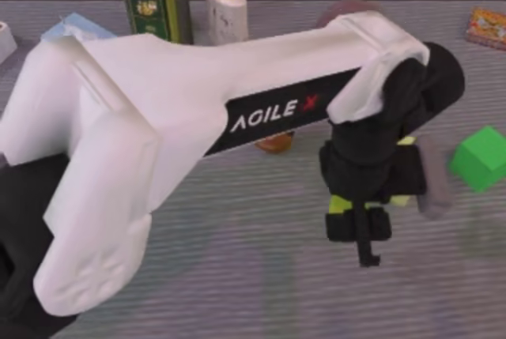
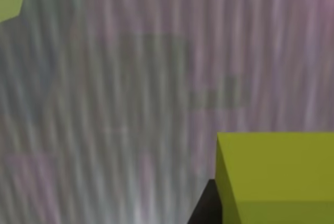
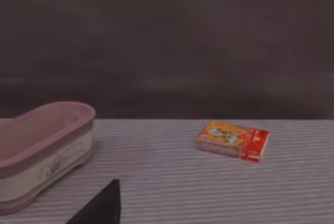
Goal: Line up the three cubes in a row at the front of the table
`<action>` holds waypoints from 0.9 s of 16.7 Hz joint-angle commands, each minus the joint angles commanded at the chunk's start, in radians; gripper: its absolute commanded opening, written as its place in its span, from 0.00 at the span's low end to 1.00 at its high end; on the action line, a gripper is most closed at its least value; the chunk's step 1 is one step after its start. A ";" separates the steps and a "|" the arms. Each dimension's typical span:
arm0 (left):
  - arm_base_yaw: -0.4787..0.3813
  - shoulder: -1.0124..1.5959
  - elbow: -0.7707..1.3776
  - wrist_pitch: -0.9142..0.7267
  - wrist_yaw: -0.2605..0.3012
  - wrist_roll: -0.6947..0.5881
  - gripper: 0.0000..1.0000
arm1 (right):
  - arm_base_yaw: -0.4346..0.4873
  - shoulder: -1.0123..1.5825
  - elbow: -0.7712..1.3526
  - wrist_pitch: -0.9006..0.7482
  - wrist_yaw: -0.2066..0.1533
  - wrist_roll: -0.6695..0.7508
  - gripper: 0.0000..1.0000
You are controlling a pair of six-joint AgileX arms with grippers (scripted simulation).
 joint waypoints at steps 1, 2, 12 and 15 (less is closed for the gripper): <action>0.001 0.010 -0.022 0.032 0.000 -0.002 0.00 | 0.000 0.000 0.000 0.000 0.000 0.000 1.00; 0.000 0.022 -0.047 0.071 0.001 -0.002 0.00 | 0.000 0.000 0.000 0.000 0.000 0.000 1.00; -0.007 0.062 -0.125 0.187 0.000 0.000 0.15 | 0.000 0.000 0.000 0.000 0.000 0.000 1.00; -0.007 0.062 -0.125 0.187 0.000 0.000 0.38 | 0.000 0.000 0.000 0.000 0.000 0.000 1.00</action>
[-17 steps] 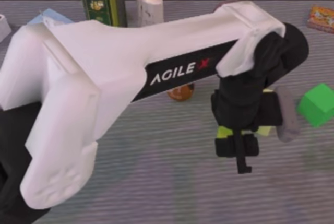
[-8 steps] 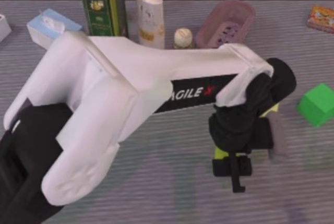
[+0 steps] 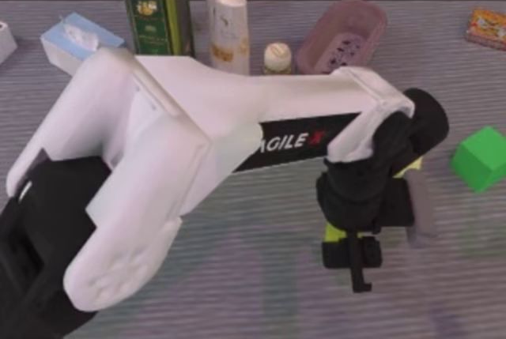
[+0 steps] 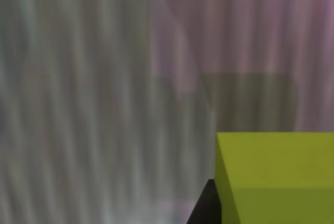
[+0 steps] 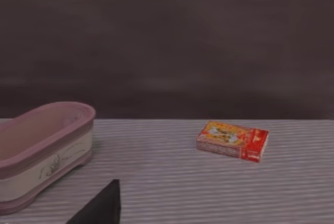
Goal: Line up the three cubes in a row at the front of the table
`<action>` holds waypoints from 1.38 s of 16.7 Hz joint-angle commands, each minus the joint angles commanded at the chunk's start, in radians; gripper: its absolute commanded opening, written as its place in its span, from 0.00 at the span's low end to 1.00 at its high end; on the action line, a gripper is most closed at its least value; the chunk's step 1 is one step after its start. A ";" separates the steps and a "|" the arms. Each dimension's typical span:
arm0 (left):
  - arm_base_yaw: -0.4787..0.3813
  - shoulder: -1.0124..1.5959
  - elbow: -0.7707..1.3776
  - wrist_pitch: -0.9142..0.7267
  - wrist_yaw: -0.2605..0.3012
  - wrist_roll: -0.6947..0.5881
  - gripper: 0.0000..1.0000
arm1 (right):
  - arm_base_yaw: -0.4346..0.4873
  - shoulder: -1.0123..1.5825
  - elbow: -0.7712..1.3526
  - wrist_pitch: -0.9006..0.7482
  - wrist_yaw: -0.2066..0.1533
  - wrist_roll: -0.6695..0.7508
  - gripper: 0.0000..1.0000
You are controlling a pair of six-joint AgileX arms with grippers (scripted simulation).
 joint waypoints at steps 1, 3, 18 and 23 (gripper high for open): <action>0.000 0.000 0.000 0.000 0.000 0.000 0.45 | 0.000 0.000 0.000 0.000 0.000 0.000 1.00; 0.000 0.000 0.000 0.000 0.000 0.000 0.60 | 0.000 0.000 0.000 0.000 0.000 0.000 1.00; 0.002 -0.001 0.004 -0.004 0.000 0.001 1.00 | 0.000 0.000 0.000 0.000 0.000 0.000 1.00; 0.017 -0.039 0.112 -0.165 0.000 0.000 1.00 | 0.000 0.000 0.000 0.000 0.000 0.000 1.00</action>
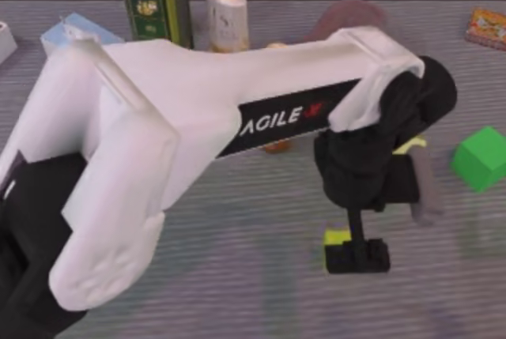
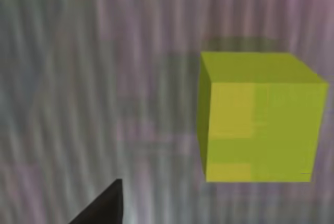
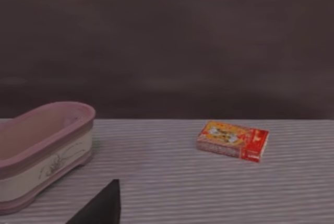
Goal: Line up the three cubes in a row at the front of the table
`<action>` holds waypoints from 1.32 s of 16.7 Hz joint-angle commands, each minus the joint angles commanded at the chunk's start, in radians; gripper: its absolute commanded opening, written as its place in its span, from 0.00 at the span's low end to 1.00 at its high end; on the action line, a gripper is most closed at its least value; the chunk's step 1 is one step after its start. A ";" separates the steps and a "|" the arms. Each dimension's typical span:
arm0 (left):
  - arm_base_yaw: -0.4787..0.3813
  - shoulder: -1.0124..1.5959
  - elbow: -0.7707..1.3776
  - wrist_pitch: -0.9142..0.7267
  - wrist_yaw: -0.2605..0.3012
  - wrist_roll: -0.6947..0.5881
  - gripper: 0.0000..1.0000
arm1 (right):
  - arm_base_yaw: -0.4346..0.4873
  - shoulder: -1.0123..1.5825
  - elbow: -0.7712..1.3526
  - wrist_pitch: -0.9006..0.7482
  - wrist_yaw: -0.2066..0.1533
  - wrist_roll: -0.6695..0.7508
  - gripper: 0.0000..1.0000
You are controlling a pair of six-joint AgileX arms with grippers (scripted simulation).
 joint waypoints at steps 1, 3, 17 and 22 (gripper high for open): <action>0.002 -0.010 0.024 -0.033 0.000 0.001 1.00 | 0.000 0.000 0.000 0.000 0.000 0.000 1.00; 0.007 -0.027 0.052 -0.066 -0.001 0.001 1.00 | 0.000 0.000 0.000 0.000 0.000 0.000 1.00; 0.226 -0.482 -0.347 0.176 -0.022 -0.135 1.00 | 0.018 0.420 0.379 -0.246 -0.002 -0.116 1.00; 0.461 -1.036 -0.821 0.443 -0.033 -0.287 1.00 | 0.032 0.941 0.748 -0.505 0.001 -0.233 1.00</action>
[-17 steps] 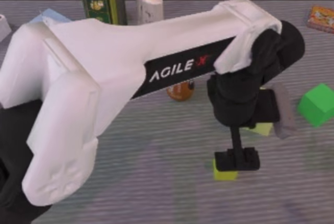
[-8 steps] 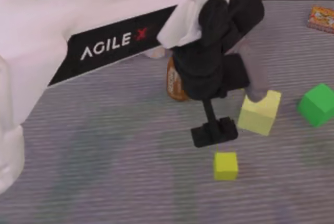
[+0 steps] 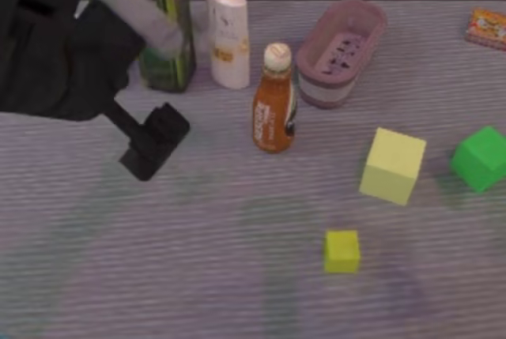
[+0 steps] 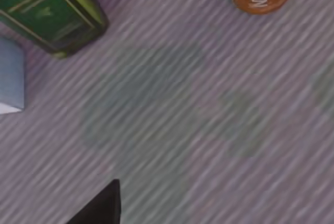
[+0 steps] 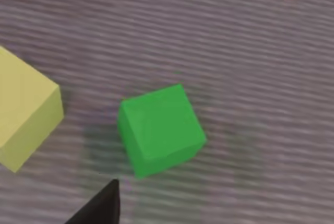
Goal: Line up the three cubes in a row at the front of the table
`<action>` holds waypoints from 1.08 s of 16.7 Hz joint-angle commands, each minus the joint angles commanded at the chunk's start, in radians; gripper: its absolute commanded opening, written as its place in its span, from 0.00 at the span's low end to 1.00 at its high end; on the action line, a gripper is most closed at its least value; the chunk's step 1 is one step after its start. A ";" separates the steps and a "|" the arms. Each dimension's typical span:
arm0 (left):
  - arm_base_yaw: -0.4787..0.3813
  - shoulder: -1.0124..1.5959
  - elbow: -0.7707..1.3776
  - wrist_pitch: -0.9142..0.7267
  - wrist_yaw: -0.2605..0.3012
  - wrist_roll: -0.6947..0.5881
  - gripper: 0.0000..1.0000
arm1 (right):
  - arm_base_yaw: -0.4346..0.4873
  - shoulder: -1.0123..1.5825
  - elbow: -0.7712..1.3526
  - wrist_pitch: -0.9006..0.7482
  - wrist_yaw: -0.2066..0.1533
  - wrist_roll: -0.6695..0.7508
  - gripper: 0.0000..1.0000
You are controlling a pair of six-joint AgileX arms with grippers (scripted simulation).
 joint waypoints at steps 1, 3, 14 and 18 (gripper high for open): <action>0.047 -0.119 -0.103 0.056 -0.002 -0.031 1.00 | 0.003 0.109 0.074 -0.054 0.001 -0.024 1.00; 0.137 -0.351 -0.306 0.167 -0.004 -0.091 1.00 | 0.009 0.322 0.219 -0.159 0.002 -0.072 1.00; 0.469 -1.218 -1.058 0.671 0.006 -0.330 1.00 | 0.036 1.112 0.847 -0.572 0.002 -0.265 1.00; 0.497 -1.295 -1.118 0.725 0.009 -0.354 1.00 | 0.038 1.176 0.908 -0.605 0.001 -0.282 1.00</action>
